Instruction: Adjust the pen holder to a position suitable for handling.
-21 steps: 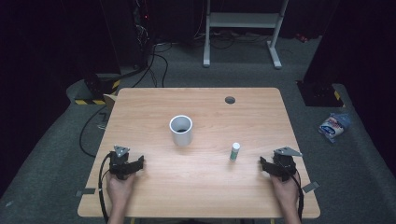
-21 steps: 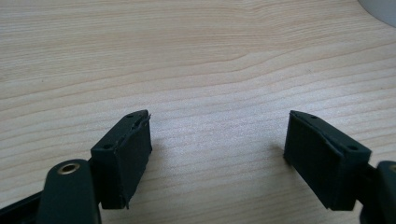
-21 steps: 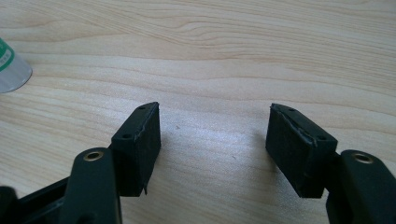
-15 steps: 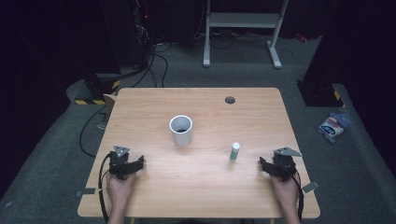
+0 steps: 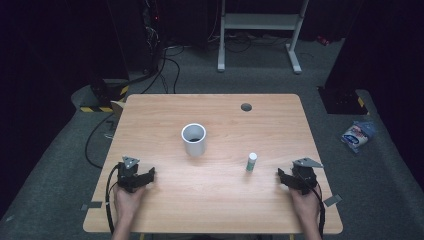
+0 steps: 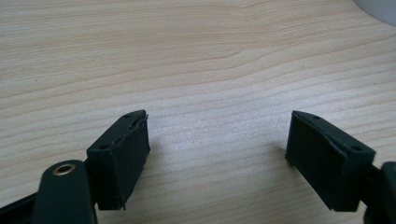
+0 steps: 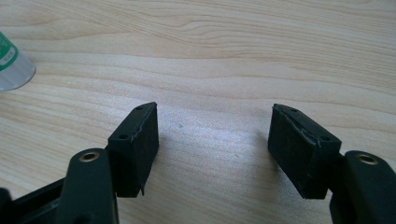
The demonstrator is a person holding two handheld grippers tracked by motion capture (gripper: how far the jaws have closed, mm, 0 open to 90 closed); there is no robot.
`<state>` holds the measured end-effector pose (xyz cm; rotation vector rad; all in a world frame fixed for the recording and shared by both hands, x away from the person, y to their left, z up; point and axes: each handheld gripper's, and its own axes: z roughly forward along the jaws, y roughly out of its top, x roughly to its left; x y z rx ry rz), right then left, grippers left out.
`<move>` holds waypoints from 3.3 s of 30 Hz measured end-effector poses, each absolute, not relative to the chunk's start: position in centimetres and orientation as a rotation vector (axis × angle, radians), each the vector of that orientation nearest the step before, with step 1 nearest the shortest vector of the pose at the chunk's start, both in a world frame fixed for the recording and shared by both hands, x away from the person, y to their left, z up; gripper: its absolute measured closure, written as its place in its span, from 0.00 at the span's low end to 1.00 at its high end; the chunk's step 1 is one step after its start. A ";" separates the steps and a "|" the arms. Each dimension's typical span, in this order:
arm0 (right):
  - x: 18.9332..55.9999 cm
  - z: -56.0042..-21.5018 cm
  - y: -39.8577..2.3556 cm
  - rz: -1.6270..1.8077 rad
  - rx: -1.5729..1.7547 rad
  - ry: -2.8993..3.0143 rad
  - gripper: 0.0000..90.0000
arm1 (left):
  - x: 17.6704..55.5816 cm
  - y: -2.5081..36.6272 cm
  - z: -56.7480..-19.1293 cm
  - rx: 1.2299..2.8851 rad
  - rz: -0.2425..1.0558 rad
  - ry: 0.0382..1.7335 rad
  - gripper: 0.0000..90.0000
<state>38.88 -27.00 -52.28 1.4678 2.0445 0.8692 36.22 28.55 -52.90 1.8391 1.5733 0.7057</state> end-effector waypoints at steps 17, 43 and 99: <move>38.9 -52.3 -27.0 0.870 1.467 2.046 0.37 | 36.2 28.7 -52.7 1.800 0.630 1.566 0.27; 38.9 -52.3 -27.0 0.872 1.452 2.053 0.36 | 36.0 27.3 -50.4 1.723 0.562 1.460 0.29; 38.9 -52.3 -27.0 0.873 1.449 2.059 0.35 | 41.6 20.5 -44.6 1.755 0.488 1.271 0.29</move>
